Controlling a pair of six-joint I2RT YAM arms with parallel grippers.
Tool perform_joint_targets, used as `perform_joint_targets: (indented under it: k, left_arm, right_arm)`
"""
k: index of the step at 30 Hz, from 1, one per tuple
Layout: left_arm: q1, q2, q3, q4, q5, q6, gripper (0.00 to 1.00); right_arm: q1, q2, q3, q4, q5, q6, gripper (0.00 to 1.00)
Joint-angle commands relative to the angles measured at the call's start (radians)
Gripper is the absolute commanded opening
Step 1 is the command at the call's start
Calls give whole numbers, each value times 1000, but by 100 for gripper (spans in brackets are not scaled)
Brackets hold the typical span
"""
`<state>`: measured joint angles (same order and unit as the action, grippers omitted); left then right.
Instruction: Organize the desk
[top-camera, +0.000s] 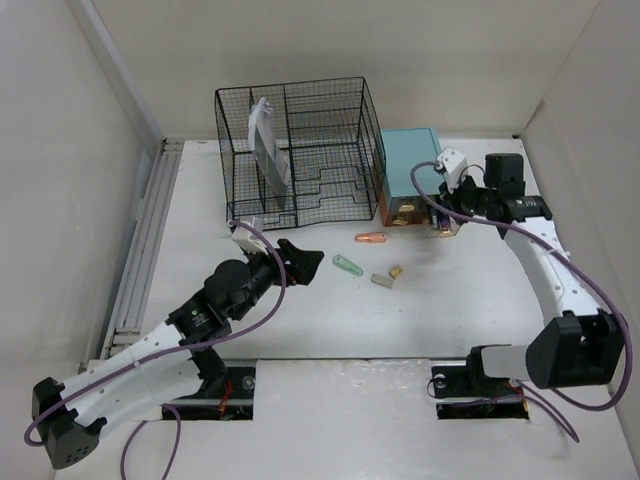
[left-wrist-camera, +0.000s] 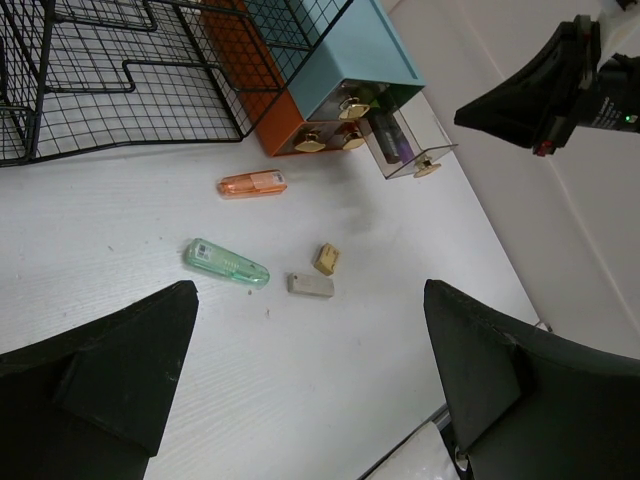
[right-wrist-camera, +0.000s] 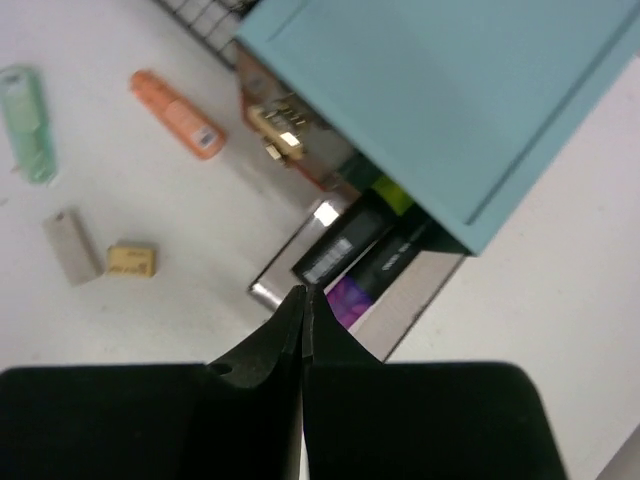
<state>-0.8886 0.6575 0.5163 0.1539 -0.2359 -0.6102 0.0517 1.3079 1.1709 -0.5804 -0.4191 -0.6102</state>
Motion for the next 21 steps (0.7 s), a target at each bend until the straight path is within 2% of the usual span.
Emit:
perform_joint_targets:
  k: [1,2,5,8,12,15,21]
  left_arm:
    - [0,-7,-6,44,1,12,94]
    - [0,-16,-6,44,1,12,94]
    - [0,-16,-6,44,1,12,94]
    - [0,-16,-15,44,1,12,94]
    - [0,-6,-24,65,1,3,94]
    - [0,-6,-24,65,10,3,94]
    - [0,-24,-33,65,1,-6,94]
  right_arm:
    - [-9,-22,20,-186,-182,-210,0]
    - [-9,-22,7,-220,-182,-294,0]
    - [-9,-9,-3,-327,-178,-400,0]
    - [-9,16,-13,-343,-126,-415,0]
    - [-18,27,-43,-198,-31,-309,0]
    - [-18,117,-18,-118,74,-255,0]
    - [-18,211,42,19,146,-168,0]
